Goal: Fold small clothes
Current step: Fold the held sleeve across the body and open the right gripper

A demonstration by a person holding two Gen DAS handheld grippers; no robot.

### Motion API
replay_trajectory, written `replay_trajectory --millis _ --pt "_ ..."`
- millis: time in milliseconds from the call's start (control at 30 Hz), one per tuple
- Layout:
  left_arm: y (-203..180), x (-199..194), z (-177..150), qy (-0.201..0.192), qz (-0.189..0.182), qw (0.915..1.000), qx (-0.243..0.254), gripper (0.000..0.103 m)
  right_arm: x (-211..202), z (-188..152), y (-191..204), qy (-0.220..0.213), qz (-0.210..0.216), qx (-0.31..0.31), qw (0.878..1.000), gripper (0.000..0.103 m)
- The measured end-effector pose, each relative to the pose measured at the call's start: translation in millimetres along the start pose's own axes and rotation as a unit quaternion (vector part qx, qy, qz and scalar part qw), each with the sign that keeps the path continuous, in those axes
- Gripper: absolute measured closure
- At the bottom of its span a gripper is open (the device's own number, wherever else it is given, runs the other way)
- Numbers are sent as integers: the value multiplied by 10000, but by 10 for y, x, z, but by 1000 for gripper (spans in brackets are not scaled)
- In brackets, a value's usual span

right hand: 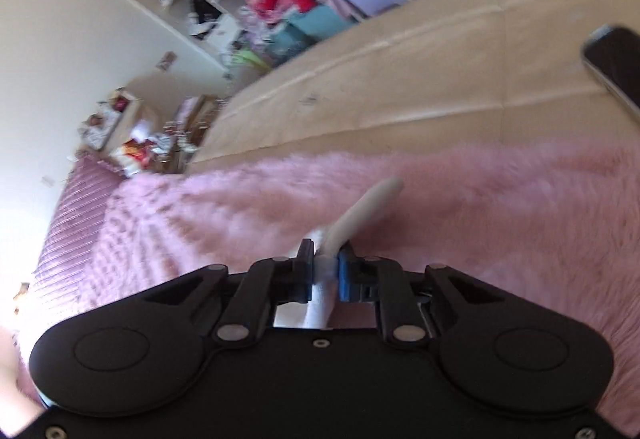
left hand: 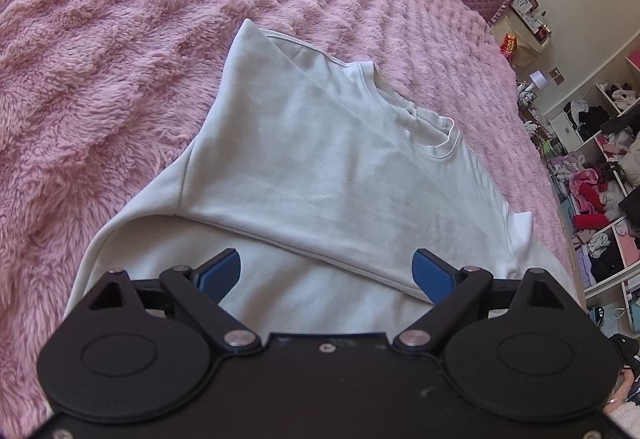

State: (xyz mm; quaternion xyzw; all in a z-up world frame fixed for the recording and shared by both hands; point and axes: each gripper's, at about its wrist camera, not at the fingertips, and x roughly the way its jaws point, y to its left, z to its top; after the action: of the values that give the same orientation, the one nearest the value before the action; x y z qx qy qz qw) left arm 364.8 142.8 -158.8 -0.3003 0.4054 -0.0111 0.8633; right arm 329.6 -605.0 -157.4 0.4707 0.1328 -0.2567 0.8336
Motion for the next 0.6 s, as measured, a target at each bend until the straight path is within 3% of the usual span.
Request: replay_trajectory --millis 167,300,433,533,567,600 --pt "46 -119 -29 -115 -276 9995 -32 6 -418 -210 916 55 1060 -724 9917 91" --pt "128 -240 -47 -198 -474 9986 -140 6 -770 -821 1806 551 2291 -1219 9642 92" --pt "272 -382 -52 -314 -535 9976 -306 6 -1073 -1824 2603 1533 3443 -1501 9140 92" --pt "383 -483 -67 -428 -519 9969 -404 6 -1189 -2738 2975 2484 3924 -1705 8691 88" --pt "417 -500 -72 -440 -524 9967 -447 6 -1185 -3067 3066 2866 3958 -1850 8526 72" --pt "457 -508 -66 -435 -522 9964 -500 6 -1180 -3315 3115 3137 3897 -1991 8427 49"
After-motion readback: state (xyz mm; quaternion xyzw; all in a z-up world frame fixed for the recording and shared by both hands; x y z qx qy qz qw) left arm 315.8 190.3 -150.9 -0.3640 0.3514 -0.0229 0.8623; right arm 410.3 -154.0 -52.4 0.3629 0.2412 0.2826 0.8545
